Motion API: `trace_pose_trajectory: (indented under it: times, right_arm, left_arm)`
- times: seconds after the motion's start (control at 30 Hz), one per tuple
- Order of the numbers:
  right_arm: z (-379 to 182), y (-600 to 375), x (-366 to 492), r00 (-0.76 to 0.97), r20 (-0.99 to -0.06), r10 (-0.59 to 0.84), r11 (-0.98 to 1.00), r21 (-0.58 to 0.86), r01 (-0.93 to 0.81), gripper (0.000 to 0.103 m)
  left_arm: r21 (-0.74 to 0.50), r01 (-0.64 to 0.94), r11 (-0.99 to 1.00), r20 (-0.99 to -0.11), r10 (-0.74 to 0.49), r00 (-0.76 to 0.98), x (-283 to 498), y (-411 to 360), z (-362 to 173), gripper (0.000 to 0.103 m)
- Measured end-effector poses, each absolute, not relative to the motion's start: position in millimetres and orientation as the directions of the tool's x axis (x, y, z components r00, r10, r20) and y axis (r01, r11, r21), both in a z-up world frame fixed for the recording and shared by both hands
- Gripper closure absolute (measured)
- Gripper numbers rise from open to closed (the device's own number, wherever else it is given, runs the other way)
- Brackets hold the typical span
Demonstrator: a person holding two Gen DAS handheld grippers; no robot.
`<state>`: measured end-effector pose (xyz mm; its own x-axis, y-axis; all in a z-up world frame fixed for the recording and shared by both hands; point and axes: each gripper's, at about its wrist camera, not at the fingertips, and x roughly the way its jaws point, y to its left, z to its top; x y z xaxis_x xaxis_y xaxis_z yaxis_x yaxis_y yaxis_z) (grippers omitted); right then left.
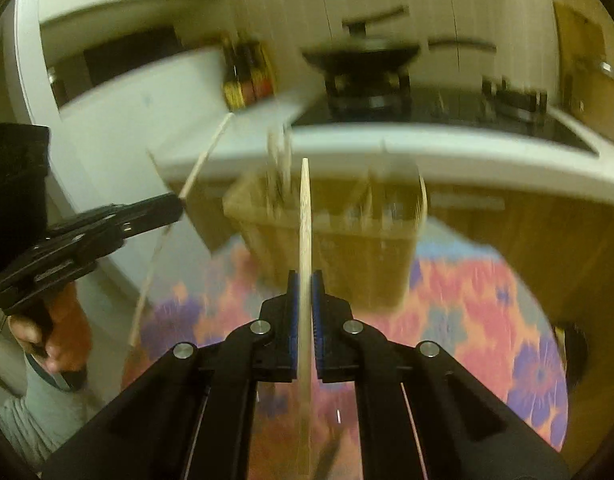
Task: Organize utensils
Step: 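Carry both chopsticks over the tan holder and open both tools to drop them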
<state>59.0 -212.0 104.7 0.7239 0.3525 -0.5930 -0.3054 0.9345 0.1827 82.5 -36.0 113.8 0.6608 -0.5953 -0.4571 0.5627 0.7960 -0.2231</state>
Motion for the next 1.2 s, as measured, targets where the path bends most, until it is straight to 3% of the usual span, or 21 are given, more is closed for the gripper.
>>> trace_pose_trajectory:
  times: [0.2,0.43,0.67,1.13,1.2]
  right_arm:
    - [125.5,-201.1,96.3,0.792,-0.506,0.342,0.940,0.197,-0.280,0.099]
    - [144.6,-188.1,141.5,0.879,-0.374,0.295,0.954,0.170,-0.248,0.099]
    - [134.2,-187.3,159.4,0.951,-0.254,0.173,0.983,0.108,-0.150,0.099]
    - [108.7,-183.5,149.6,0.963,-0.206,0.175,0.982,0.102,-0.157,0.099]
    - [103.9,-186.7,142.9,0.950,-0.223,0.217,0.973,0.125,-0.193,0.095]
  left_arm:
    - [-0.254,0.539,0.804,-0.435,-0.592,0.679,140.7,-54.0,123.9,0.099]
    - [-0.259,0.518,0.815,-0.282,-0.576,0.767,174.8,-49.0,141.6,0.099]
    - [-0.276,0.427,0.861,-0.164,-0.480,0.862,186.1,-37.8,128.3,0.099]
    - [-0.219,0.370,0.903,-0.124,-0.402,0.907,168.0,-43.7,99.0,0.098]
    - [-0.215,0.383,0.898,-0.133,-0.416,0.900,159.3,-40.6,93.3,0.091]
